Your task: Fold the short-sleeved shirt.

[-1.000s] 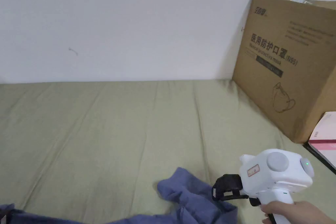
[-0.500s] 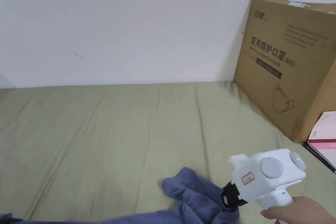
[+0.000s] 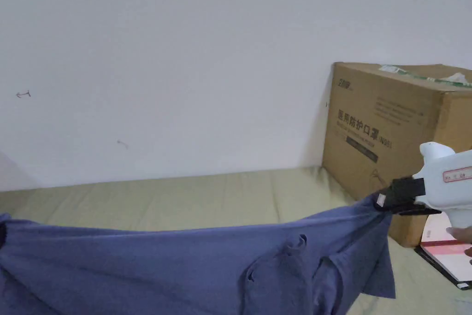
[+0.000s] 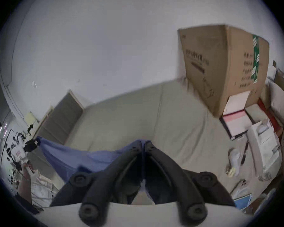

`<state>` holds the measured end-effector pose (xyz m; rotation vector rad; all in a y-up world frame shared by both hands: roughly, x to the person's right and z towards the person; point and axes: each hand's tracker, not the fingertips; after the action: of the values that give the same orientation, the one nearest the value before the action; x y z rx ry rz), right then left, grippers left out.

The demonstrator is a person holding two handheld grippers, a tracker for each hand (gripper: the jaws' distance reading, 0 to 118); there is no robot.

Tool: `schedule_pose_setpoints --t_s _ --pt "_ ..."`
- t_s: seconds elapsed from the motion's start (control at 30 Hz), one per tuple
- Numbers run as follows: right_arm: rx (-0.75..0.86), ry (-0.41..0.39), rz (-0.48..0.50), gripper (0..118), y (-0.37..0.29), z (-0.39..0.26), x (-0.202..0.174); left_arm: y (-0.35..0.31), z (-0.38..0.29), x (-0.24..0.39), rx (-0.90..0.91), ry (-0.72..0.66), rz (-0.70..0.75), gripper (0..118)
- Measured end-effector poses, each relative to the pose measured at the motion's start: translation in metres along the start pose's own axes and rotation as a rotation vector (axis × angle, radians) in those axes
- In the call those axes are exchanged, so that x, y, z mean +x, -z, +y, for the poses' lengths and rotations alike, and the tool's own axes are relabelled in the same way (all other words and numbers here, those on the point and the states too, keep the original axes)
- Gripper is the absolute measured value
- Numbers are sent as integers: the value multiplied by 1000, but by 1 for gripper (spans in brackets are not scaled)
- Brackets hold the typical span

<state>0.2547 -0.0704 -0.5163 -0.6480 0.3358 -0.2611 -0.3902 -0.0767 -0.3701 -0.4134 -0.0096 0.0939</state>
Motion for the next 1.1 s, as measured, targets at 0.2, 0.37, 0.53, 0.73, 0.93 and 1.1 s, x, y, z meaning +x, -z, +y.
schedule_pose_setpoints --t_s 0.2,0.37,0.53,0.73,0.93,1.1 --pt "153 -38 22 1 -41 51 -32 -14 56 10 65 51 -9 3" --pt "179 -54 -10 1 -38 88 -46 -2 93 8 98 30 -4 3" --pt "210 -42 -57 1 -18 131 -45 25 125 10 118 -13 -9 3" --pt "261 -62 -110 1 13 188 -60 69 158 9 132 -12 9 3" --pt "319 -108 -150 1 50 224 -70 117 182 -2 177 -83 4 3" --pt "402 -97 -150 1 74 236 -71 142 193 -10 233 -115 7 3"
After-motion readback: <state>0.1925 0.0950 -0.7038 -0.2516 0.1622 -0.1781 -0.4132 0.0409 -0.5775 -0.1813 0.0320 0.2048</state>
